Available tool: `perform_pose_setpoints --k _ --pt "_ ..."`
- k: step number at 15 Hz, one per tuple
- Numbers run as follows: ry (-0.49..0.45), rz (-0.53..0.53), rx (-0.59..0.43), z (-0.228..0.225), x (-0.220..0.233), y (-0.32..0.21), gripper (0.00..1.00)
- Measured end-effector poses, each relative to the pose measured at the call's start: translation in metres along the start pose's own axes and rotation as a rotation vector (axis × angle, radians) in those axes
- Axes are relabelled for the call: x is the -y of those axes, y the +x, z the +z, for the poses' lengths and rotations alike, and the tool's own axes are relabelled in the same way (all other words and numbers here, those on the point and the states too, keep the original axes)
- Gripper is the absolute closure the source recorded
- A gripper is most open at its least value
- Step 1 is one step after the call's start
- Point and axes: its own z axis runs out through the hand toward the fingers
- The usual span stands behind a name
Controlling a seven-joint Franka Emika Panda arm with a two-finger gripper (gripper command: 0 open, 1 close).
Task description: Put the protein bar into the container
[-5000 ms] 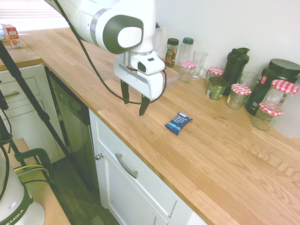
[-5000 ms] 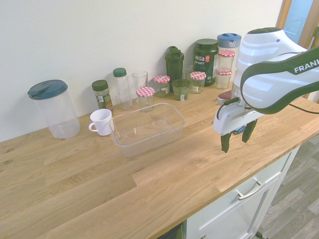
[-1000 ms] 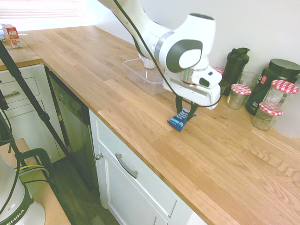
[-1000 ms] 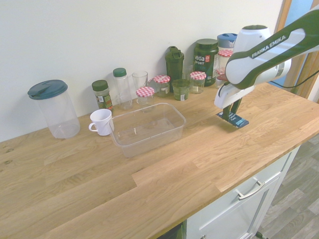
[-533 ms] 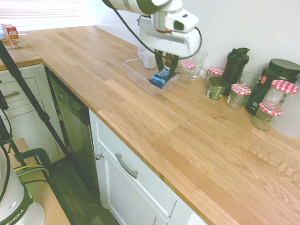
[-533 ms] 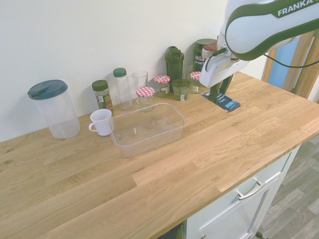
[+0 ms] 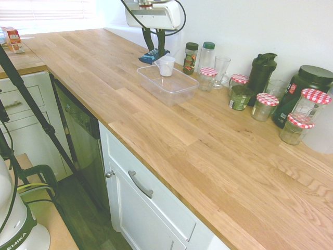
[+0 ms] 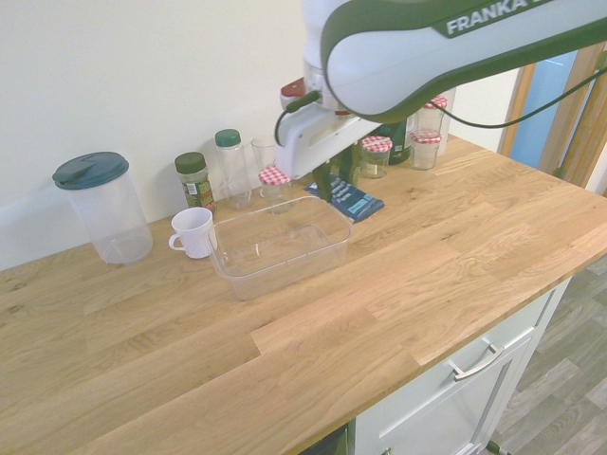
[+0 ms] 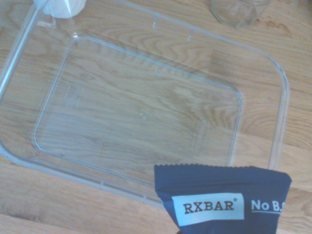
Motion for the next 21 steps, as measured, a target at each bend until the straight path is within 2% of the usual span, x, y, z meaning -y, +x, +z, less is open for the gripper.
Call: perform_pose_setpoints --k 5,14,21 --pt "-0.044 -0.016 0.023 0.031 0.045 0.006 1.0" --pt "-0.085 -0.016 0.057 0.087 0.05 0.009 1.0" --pt "-0.111 -0.019 0.065 0.114 0.05 0.01 1.0"
